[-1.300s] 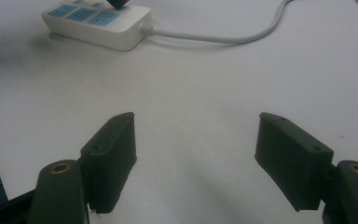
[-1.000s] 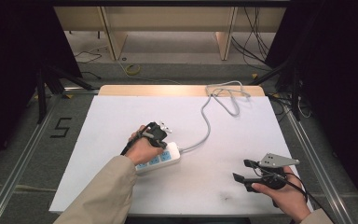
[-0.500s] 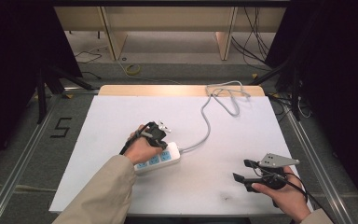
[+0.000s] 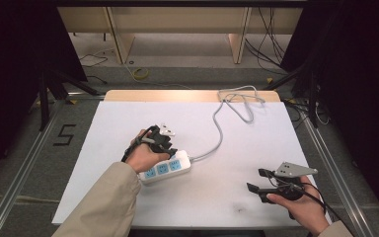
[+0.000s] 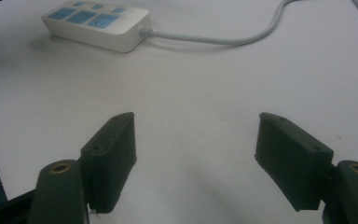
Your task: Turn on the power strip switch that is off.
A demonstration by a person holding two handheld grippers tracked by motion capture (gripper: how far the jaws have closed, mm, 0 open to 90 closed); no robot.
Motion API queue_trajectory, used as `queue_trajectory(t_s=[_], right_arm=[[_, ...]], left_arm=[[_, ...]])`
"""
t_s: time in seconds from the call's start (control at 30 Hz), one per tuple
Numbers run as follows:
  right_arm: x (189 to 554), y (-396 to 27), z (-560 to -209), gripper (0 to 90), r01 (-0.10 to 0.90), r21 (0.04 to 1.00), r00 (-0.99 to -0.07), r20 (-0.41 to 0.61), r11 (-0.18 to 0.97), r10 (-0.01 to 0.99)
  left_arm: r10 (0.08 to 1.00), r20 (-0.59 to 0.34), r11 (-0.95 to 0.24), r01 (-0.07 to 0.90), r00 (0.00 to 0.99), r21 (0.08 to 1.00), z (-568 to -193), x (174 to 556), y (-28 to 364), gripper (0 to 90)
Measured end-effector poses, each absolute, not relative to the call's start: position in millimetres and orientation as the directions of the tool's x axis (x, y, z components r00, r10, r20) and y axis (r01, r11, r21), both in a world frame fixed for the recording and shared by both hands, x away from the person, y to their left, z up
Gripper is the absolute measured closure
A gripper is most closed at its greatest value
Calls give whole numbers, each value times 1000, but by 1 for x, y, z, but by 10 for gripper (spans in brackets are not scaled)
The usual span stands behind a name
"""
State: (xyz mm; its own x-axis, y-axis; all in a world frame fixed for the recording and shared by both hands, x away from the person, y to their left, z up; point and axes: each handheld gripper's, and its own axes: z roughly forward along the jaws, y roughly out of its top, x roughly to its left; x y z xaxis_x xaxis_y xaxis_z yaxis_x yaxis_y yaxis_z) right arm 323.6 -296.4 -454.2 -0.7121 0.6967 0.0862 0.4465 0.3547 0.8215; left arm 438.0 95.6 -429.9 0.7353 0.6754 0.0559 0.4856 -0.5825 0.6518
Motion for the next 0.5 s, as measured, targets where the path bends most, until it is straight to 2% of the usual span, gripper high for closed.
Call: queue_trajectory(t_s=[0.23, 0.5], right_arm=[[324, -296, -454, 289, 447, 822, -712, 88, 353, 697], [324, -297, -454, 288, 447, 821, -711, 86, 354, 698]], left_arm=[[660, 70, -593, 461, 748, 660, -428, 433, 108, 492], [690, 75, -566, 472, 720, 676, -427, 425, 123, 313]])
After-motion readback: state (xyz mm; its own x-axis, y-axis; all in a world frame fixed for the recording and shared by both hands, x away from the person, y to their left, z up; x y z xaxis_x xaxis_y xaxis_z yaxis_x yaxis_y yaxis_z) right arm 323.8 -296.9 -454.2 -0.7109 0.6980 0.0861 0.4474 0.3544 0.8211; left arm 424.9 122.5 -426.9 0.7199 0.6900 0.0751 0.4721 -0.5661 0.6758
